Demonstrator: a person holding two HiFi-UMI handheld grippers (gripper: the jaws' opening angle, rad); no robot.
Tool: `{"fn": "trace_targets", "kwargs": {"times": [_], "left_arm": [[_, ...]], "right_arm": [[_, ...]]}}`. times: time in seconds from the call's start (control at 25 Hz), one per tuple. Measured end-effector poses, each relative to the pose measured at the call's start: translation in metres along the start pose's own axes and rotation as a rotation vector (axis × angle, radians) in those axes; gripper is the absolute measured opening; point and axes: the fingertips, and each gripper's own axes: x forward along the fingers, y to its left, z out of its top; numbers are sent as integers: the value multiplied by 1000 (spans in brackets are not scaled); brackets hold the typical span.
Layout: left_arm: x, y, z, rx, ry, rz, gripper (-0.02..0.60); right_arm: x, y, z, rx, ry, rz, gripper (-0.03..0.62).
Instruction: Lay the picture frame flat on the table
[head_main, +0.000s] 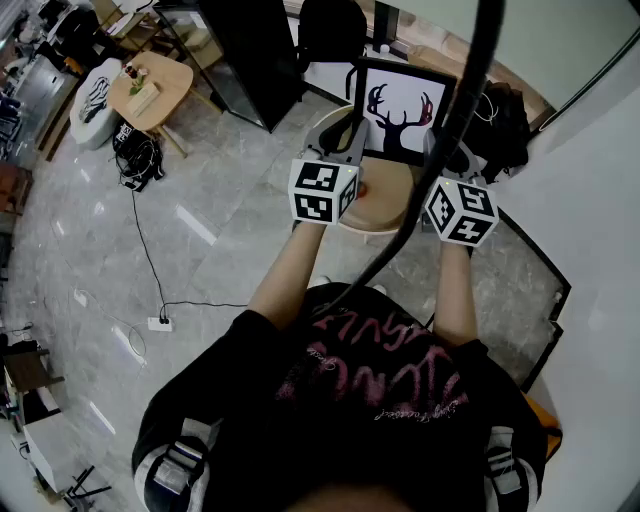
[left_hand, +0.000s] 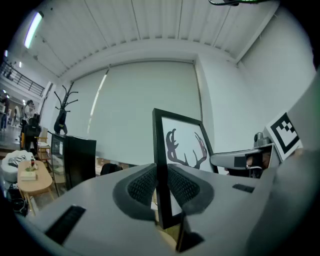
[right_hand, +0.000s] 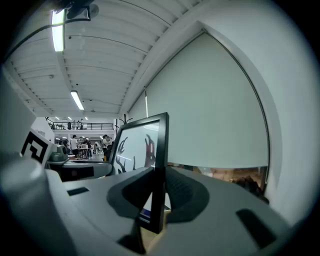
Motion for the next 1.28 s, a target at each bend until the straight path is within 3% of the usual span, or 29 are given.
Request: {"fn": "trace_targets", "kwargs": {"times": [0.72,1.28], "left_arm": [[-2,1,3,6,-3,13,69],[5,-17,-3,24,26,36,69]], "right_arm": [[1,2,2,-37,-10,6,83],[-4,-17,-6,6,5,41,83]]}}
